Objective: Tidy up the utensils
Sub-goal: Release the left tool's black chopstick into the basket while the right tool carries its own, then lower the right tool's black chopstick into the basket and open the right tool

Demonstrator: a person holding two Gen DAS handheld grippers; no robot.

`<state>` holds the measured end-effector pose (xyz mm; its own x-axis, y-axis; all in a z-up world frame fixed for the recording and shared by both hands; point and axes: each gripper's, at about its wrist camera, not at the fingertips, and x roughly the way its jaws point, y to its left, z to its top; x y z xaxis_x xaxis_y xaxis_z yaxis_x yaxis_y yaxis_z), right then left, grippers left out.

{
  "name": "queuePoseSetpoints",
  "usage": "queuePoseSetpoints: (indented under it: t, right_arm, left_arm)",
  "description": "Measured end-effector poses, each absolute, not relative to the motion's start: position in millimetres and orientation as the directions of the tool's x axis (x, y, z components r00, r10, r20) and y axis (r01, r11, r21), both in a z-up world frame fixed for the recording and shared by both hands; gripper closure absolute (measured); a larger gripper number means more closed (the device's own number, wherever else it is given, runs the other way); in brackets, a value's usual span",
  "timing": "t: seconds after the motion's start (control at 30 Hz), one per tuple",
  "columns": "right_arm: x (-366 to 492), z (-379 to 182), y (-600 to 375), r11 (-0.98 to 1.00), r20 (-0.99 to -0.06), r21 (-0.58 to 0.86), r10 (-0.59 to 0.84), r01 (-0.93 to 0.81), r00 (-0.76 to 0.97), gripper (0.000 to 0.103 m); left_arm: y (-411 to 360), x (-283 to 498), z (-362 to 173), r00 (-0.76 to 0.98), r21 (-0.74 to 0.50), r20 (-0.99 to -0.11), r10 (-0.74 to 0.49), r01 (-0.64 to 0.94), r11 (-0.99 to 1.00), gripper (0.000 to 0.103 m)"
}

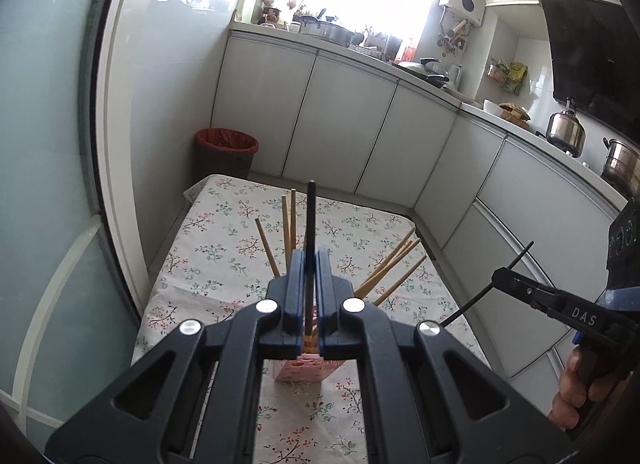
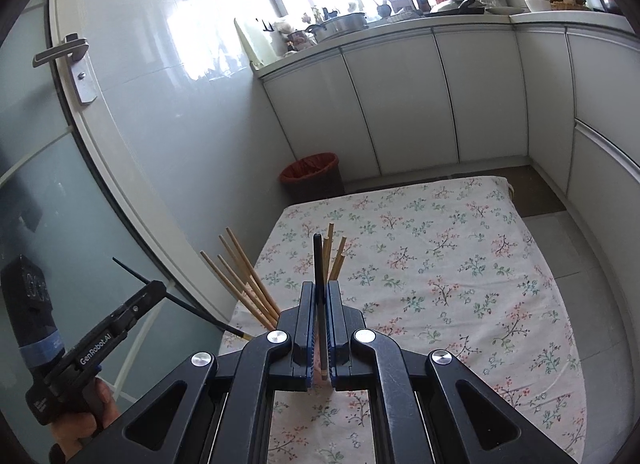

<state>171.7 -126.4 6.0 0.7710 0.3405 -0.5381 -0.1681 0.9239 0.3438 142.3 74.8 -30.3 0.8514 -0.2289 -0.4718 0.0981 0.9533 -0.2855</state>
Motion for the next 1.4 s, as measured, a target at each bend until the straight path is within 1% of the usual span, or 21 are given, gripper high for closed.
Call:
queuePoseSetpoints:
  t: [0.27,0.53,0.7,0.73,0.77,0.83,0.87,1.03,1.2,1.27,1.3,1.4]
  right_arm:
    - [171.5,1.3,-128.9,0.929,-0.552,0.330,0.332,-0.165,0.765,0.098]
    - [170.7,-1.8,-128.0,0.934,-0.558,0.317,0.324,-0.164,0.764,0.098]
    - [169.9,-2.2,-126.4,0.934,-0.552,0.315,0.325,-0.169,0.768,0.098]
    - [170.1,-2.5,-126.0,0.934,-0.551,0.315,0.324,-0.168,0.769,0.098]
    - [170.5,-2.6,-125.4,0.934,-0.550,0.316,0.324,-0.168,0.770,0.098]
    - [170.7,-2.5,-124.5,0.934,-0.547,0.316,0.324,-0.168,0.772,0.098]
    - [170.4,-2.0,-123.9,0.934,-0.544,0.316,0.324,-0.168,0.774,0.098]
    - [170.1,3.1,-119.5,0.929,-0.518,0.323,0.333,-0.180,0.788,0.098]
    - [169.1,11.3,-112.8,0.917,-0.482,0.345,0.354,-0.198,0.801,0.098]
    - [168.1,15.0,-108.6,0.914,-0.466,0.350,0.360,-0.206,0.808,0.098]
    - [167.6,16.5,-106.4,0.914,-0.460,0.349,0.361,-0.209,0.811,0.098]
    - [169.9,18.0,-98.4,0.919,-0.441,0.333,0.351,-0.212,0.826,0.098]
  left_arm:
    - [64.4,159.1,-49.2,0.828,-0.241,-0.523,-0.203,0.085,0.967,0.098]
    - [64.2,168.4,-58.0,0.805,-0.250,-0.558,-0.202,0.069,0.966,0.098]
    - [60.1,171.4,-63.4,0.806,-0.240,-0.554,-0.209,0.086,0.967,0.097]
    - [59.2,171.2,-63.6,0.805,-0.234,-0.556,-0.208,0.089,0.968,0.093]
    - [59.1,170.4,-63.2,0.801,-0.231,-0.560,-0.210,0.092,0.968,0.086]
    - [60.1,168.0,-60.5,0.802,-0.237,-0.558,-0.213,0.092,0.967,0.077]
    - [61.6,166.0,-58.6,0.803,-0.240,-0.556,-0.213,0.090,0.967,0.075]
    - [70.6,158.9,-54.8,0.788,-0.267,-0.576,-0.219,0.071,0.961,0.066]
    - [78.3,151.4,-58.2,0.764,-0.267,-0.610,-0.210,0.051,0.962,0.063]
    - [80.0,150.1,-61.5,0.745,-0.263,-0.631,-0.217,0.058,0.963,0.056]
    - [81.1,150.3,-63.5,0.735,-0.261,-0.642,-0.220,0.060,0.964,0.054]
    - [83.0,147.8,-69.9,0.714,-0.246,-0.667,-0.214,0.059,0.967,0.053]
